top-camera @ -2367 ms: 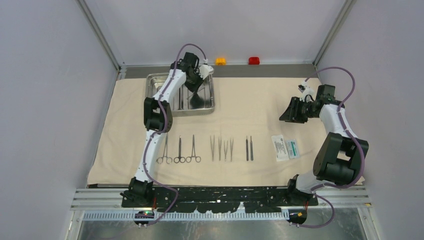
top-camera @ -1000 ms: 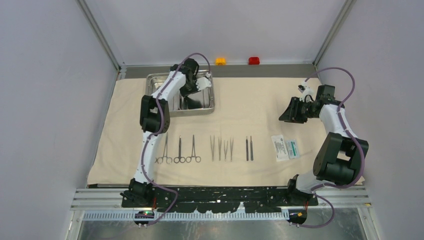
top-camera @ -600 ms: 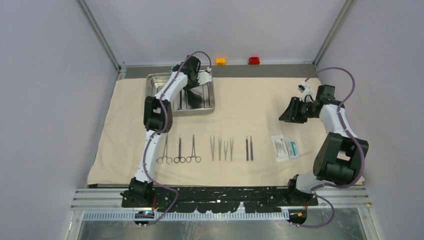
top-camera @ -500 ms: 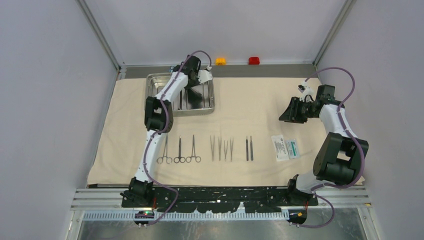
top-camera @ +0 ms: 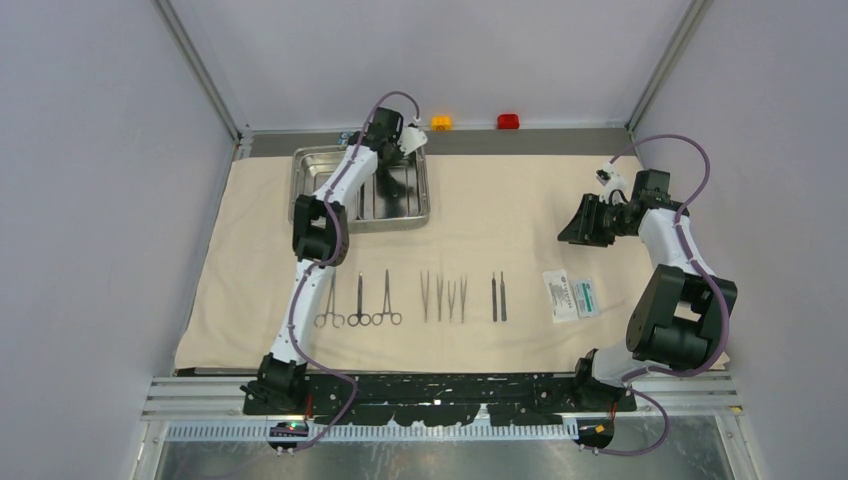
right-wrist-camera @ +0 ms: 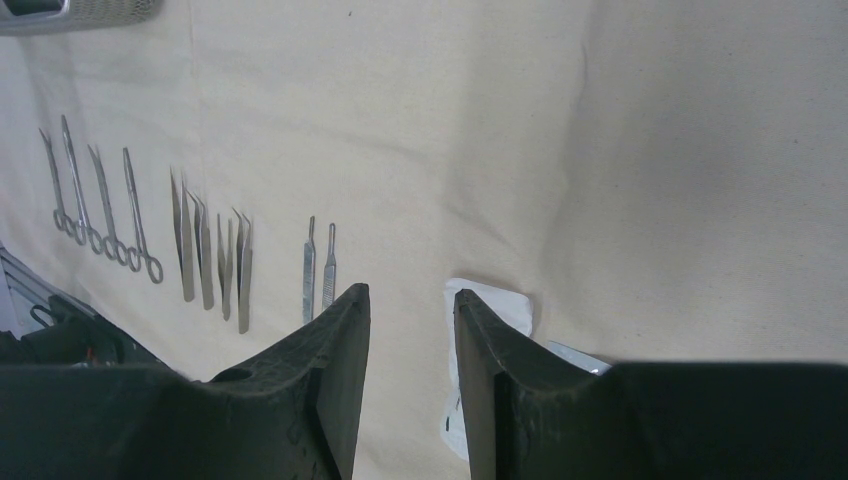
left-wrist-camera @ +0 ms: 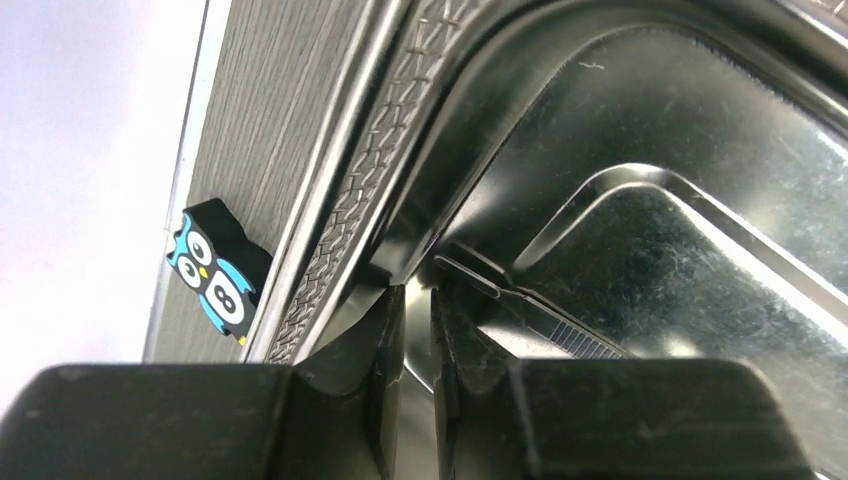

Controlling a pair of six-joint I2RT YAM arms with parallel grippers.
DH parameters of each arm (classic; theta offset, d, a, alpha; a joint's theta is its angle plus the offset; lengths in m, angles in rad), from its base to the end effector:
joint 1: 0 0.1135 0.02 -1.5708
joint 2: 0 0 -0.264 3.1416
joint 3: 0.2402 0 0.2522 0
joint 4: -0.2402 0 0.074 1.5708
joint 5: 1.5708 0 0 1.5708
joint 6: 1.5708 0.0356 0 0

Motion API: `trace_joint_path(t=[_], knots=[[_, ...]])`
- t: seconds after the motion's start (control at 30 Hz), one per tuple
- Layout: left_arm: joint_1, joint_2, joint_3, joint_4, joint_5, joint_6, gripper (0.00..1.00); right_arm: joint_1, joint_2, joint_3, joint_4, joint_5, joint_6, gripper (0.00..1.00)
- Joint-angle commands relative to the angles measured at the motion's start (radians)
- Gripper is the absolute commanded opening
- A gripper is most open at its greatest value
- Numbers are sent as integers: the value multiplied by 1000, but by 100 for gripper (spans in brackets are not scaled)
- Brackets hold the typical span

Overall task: Open and lay out the surgical kit
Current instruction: Adjust the medical item in the container.

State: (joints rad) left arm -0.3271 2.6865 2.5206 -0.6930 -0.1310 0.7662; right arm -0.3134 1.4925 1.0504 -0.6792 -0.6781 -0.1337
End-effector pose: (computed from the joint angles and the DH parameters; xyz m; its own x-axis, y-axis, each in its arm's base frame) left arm 0.5508 -0.1820 0.1655 -0.3518 0.8453 -0.4021 0.6685 0.5276 0.5242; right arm 0.2834 -0.0684 0.2345 -0.8466 0.1652 -0.5060 -0.1332 0.8545 0.5020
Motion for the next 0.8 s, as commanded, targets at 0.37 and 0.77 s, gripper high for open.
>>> trace_joint_path(t=[0.37,0.77], knots=[[3,-133,-8,7,62,-447,34,3,-21,-1,23,-9,-6,42],[3,-152,-1,-9,-18,-687,41,3,-25,-3,23,-16,-9,42]])
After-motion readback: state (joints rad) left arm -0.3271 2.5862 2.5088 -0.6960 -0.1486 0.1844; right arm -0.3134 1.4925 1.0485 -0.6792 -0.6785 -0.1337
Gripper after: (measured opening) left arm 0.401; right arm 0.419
